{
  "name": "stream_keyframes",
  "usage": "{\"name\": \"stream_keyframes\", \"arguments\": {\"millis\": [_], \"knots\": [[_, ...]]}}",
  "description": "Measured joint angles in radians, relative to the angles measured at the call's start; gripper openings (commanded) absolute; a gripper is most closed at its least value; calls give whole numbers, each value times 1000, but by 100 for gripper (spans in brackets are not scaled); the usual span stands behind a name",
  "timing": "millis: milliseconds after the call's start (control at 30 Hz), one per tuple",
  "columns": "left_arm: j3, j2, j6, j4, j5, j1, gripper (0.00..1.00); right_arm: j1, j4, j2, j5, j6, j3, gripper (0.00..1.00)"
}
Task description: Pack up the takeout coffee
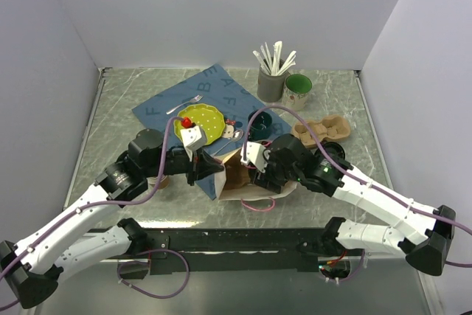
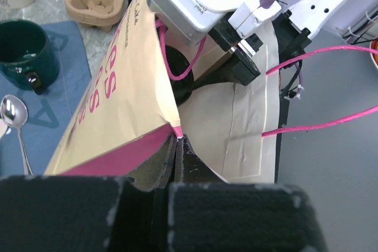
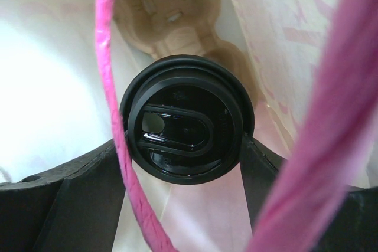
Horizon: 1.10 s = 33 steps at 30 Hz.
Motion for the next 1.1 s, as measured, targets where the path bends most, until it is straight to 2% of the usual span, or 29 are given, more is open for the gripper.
{"name": "stream_keyframes", "arguments": {"millis": [333, 767, 1100], "knots": [[3, -5, 26, -20, 21, 0, 1, 11, -16, 94, -121, -16, 43, 61], [8, 1, -3, -37, 20, 0, 1, 98, 186, 80, 60, 5, -84, 61], [8, 3, 0, -37, 19, 0, 1, 98, 179, 62, 88, -2, -87, 61]]}}
